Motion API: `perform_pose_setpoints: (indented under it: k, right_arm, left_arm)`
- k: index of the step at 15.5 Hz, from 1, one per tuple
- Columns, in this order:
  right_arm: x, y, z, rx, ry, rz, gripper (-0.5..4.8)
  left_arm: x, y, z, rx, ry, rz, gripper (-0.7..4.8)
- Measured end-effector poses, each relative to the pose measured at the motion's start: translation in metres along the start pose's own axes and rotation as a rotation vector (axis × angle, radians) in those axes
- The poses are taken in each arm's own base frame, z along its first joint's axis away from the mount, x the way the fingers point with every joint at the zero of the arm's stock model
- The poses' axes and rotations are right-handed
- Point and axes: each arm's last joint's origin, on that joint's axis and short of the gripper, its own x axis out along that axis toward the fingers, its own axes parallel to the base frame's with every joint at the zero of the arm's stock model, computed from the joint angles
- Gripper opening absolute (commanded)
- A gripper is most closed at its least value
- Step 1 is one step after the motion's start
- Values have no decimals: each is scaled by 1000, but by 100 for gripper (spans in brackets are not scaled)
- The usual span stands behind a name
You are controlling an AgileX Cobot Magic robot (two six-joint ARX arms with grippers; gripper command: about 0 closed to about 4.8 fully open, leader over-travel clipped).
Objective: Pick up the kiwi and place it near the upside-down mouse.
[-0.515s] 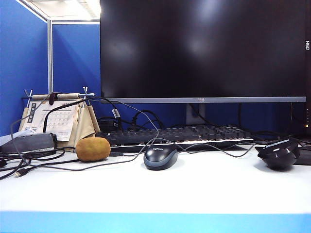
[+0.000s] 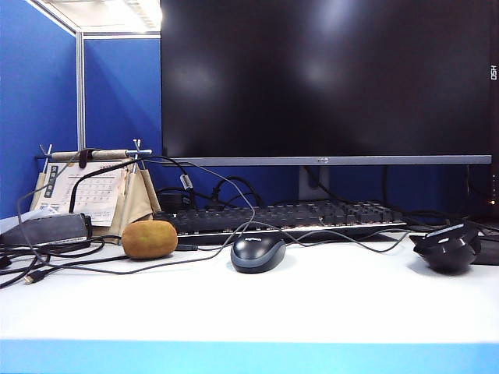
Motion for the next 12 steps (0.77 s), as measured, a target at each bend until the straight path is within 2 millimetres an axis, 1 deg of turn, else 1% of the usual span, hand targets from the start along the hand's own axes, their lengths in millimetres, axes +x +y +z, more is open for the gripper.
perform_pose_setpoints:
  k: [1, 2, 3, 4, 5, 6, 8, 9, 10, 11, 12]
  right_arm:
    - [0, 3, 5, -5, -37, 61, 88]
    - [-2, 7, 14, -19, -113, 134, 142]
    - [-6, 12, 26, -33, -190, 177, 195]
    - [-12, 18, 43, -48, -253, 191, 230]
    - [-18, 23, 59, -67, -300, 203, 231]
    - [-20, 26, 66, -80, -307, 203, 231]
    - [-20, 38, 98, -123, -289, 230, 235]
    - [-14, 46, 119, -141, -263, 272, 235]
    - [-9, 48, 124, -156, -239, 294, 236]
    - [9, 52, 132, -197, -156, 352, 276]
    - [26, 54, 132, -217, -67, 404, 282]
  left_arm:
    - [0, -1, 0, -2, 6, -29, 50]
    - [0, -1, 0, -2, 8, -42, 50]
    - [0, -1, 0, -2, 6, -37, 50]
    - [0, -1, 1, -1, -3, -23, 50]
    - [0, -1, 2, 0, -13, -20, 50]
    - [0, -1, 3, 1, -20, -22, 50]
    - [0, -2, 4, -1, -32, -38, 50]
    - [0, -2, 4, -1, -31, -38, 50]
    - [0, -2, 4, -2, -31, -38, 50]
    - [-3, -5, 12, -5, -23, -36, 50]
    - [-6, -8, 22, 5, -41, -41, 50]
